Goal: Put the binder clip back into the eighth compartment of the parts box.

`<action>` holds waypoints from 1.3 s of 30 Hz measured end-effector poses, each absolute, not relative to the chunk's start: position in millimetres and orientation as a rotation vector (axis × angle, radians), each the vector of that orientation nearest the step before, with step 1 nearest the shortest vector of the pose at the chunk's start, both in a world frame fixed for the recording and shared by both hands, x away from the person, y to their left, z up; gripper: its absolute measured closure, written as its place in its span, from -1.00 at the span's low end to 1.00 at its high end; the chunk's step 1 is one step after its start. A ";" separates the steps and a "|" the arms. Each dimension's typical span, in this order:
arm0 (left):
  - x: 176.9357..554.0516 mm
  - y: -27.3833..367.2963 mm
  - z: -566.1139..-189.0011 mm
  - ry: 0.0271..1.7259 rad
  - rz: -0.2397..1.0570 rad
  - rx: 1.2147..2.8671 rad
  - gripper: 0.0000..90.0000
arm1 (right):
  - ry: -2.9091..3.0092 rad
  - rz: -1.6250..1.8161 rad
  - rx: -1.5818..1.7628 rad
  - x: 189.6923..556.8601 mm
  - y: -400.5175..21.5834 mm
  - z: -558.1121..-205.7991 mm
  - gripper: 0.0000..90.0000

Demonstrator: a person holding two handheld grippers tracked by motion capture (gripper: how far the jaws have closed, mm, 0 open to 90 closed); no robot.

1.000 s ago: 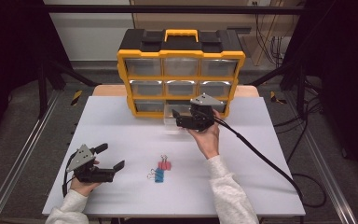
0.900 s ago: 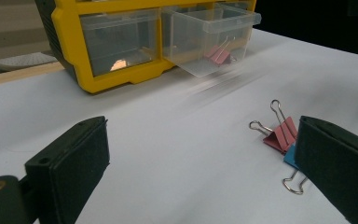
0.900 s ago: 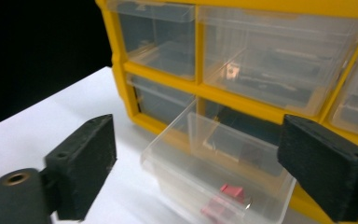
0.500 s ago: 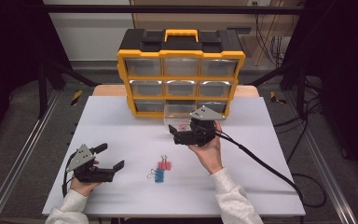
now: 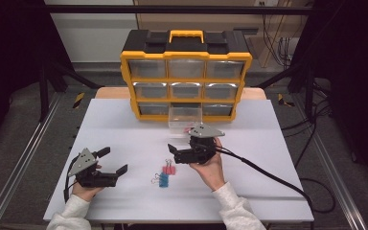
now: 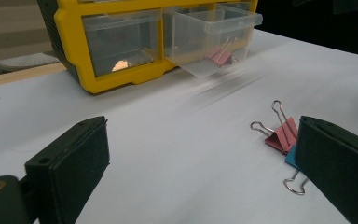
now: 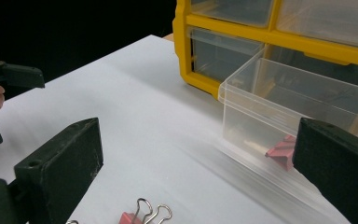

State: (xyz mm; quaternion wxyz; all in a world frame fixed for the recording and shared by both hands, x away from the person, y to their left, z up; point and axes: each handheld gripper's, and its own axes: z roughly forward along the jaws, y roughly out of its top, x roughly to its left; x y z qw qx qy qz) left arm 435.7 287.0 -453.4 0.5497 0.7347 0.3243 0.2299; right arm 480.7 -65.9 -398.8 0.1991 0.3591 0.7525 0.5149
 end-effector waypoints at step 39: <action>436.1 286.1 -454.0 0.765 0.541 1.750 -0.94 | 2.427 1.298 1.080 490.0 -35.5 -465.2 0.04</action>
